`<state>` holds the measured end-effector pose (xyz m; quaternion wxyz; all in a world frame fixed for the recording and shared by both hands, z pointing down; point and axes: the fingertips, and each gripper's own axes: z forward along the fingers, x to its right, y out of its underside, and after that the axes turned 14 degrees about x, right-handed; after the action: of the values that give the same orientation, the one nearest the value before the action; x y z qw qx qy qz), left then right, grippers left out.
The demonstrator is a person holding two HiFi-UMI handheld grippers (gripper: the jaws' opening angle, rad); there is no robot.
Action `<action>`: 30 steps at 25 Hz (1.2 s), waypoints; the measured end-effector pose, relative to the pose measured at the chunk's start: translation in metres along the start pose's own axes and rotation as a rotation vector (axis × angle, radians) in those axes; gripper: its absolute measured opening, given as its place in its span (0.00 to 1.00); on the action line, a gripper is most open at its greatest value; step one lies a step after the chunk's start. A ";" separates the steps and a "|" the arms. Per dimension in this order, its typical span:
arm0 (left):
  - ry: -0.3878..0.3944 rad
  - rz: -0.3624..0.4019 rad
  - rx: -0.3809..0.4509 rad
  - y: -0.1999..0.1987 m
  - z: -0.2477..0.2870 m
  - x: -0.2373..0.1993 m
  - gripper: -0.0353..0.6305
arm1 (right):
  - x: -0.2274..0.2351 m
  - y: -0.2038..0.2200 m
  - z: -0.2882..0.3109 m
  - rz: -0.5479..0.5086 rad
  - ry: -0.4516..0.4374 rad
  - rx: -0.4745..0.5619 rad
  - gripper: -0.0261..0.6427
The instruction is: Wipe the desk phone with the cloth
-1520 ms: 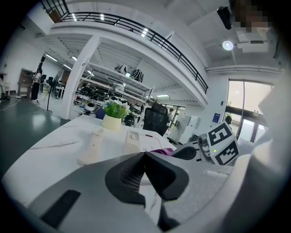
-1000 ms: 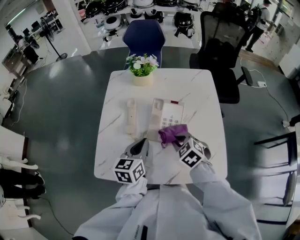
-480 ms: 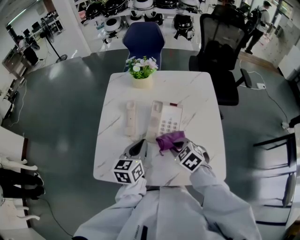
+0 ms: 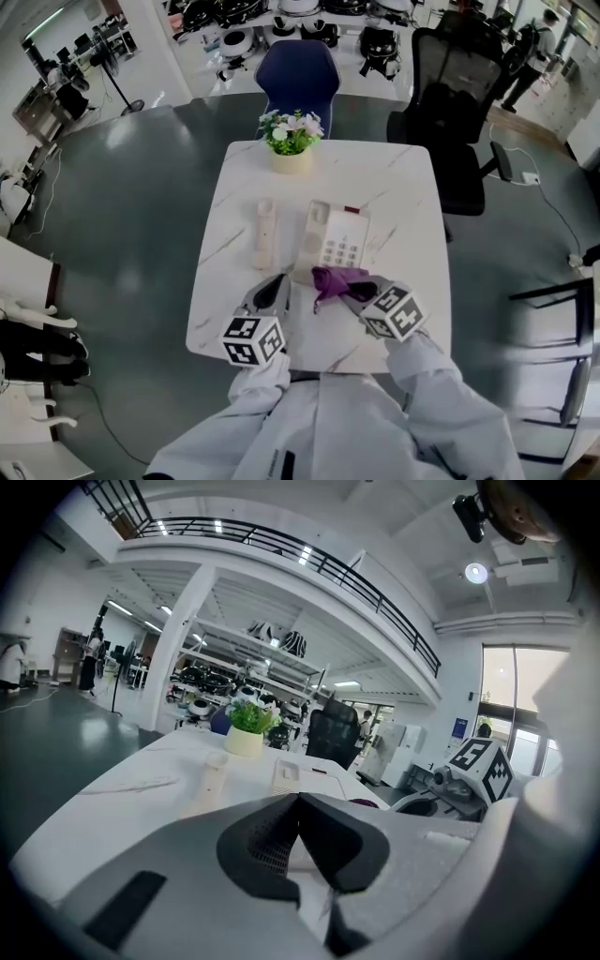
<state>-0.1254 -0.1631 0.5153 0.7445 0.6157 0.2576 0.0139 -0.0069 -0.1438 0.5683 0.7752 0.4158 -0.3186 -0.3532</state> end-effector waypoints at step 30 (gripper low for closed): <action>-0.074 -0.040 0.069 -0.024 0.043 -0.017 0.05 | 0.121 -0.143 0.023 -0.238 0.313 0.292 0.09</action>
<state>-0.1299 -0.2138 0.5044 0.7321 0.6359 0.2422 -0.0326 0.0004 -0.3100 0.4784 0.6997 0.6076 -0.1911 -0.3235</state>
